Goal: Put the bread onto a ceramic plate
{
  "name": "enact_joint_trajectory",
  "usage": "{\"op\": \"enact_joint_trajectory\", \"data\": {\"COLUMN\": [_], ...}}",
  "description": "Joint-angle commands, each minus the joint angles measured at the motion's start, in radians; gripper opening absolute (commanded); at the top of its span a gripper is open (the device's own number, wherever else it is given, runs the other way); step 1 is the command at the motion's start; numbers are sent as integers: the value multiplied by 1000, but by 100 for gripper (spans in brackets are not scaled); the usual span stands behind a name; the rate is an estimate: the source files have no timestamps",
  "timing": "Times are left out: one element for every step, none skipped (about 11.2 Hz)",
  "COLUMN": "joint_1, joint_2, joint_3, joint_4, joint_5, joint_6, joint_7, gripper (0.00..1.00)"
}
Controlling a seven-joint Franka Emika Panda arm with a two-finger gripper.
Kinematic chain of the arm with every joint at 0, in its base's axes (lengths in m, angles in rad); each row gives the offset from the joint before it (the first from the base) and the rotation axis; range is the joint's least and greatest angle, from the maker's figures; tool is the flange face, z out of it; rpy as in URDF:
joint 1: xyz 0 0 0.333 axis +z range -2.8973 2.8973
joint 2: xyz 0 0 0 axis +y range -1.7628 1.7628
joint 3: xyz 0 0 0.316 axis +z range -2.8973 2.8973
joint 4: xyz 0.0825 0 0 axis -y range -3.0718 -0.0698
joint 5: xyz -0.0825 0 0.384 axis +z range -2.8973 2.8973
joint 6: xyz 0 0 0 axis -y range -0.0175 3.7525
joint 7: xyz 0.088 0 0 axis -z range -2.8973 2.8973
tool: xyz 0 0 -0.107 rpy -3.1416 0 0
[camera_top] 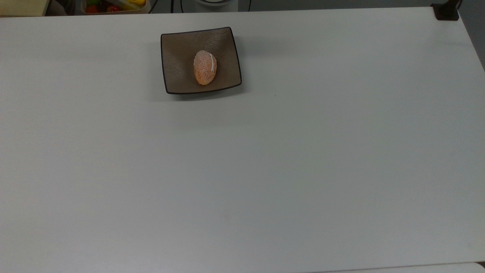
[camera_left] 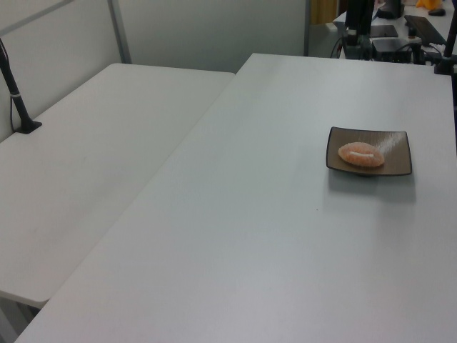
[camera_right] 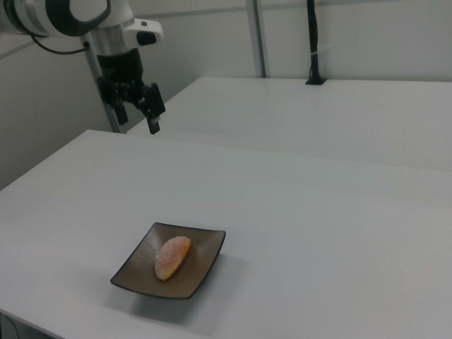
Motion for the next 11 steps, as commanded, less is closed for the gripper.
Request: {"op": "enact_joint_trajectory", "data": {"joint_1": [-17, -38, -75, -107, -110, -110, -109, -104, -103, -101, -100], "joint_2": [-13, -13, -13, -13, -13, -11, -11, -11, -11, -11, -9], "joint_3": [9, 34, 73, 103, 106, 106, 106, 106, 106, 106, 106], "joint_4": [-5, -30, -33, -34, -36, -39, -39, -40, -41, -41, -39], "joint_5": [43, 44, 43, 43, 43, 43, 44, 43, 43, 41, 41], "joint_6": [39, 83, 97, 96, 97, 99, 111, 120, 123, 122, 123], "joint_7": [0, -35, -84, -132, -167, -201, -215, -213, -213, -215, -212], "gripper": [100, 100, 100, 100, 100, 100, 100, 100, 100, 100, 100]}}
